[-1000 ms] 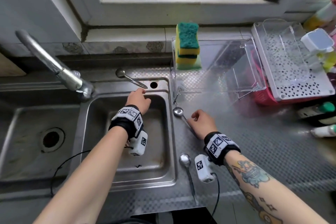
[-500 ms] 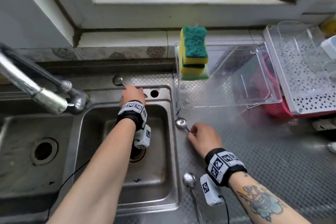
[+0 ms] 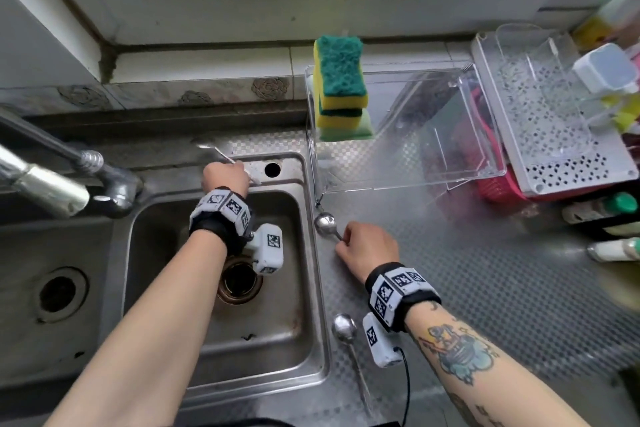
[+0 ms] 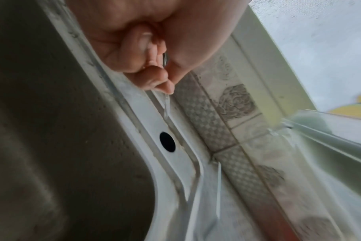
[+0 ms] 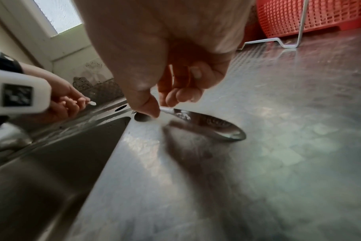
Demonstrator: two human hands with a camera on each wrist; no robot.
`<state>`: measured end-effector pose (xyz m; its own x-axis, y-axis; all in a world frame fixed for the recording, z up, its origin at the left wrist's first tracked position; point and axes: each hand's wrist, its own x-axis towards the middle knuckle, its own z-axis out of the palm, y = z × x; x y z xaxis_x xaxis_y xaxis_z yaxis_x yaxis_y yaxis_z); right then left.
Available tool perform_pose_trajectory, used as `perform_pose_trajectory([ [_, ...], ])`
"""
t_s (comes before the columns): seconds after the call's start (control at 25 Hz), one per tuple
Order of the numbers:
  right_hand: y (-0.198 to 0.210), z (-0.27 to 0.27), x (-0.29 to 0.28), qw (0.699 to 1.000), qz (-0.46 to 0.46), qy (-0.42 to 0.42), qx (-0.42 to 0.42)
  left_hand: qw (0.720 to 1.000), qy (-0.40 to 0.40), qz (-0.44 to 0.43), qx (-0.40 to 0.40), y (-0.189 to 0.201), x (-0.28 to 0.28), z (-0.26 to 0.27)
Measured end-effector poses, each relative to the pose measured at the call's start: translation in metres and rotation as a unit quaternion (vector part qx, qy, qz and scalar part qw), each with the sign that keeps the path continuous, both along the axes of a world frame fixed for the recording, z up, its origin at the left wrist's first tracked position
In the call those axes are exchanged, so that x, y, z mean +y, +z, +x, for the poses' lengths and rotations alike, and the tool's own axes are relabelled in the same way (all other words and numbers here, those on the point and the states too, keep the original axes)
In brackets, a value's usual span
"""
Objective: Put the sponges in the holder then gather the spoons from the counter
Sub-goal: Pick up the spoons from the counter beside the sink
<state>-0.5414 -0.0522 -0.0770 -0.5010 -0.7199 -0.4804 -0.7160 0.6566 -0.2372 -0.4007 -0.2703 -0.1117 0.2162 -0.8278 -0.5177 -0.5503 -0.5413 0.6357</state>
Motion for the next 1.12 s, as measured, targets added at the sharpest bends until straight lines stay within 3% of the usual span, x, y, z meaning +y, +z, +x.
perform_pose_trajectory([
  [0.24,0.016,0.004,0.002,1.0,0.007,0.003,0.018,0.99,-0.134,-0.028,0.024,0.05,0.103,0.001],
  [0.36,0.03,0.007,0.018,0.999,-0.01,-0.018,-0.033,0.98,-0.194,-0.012,0.039,0.056,0.141,0.007],
  [0.56,0.029,0.03,0.085,0.983,0.026,-0.064,-0.171,0.956,-0.29,0.01,0.05,0.05,0.214,0.039],
  [0.76,0.013,0.053,0.139,0.977,0.075,-0.109,-0.168,0.936,-0.344,0.055,0.049,0.031,0.272,0.06],
  [1.12,0.002,0.067,0.149,0.983,0.053,-0.117,-0.134,0.901,-0.43,0.055,0.035,0.015,0.325,0.065],
])
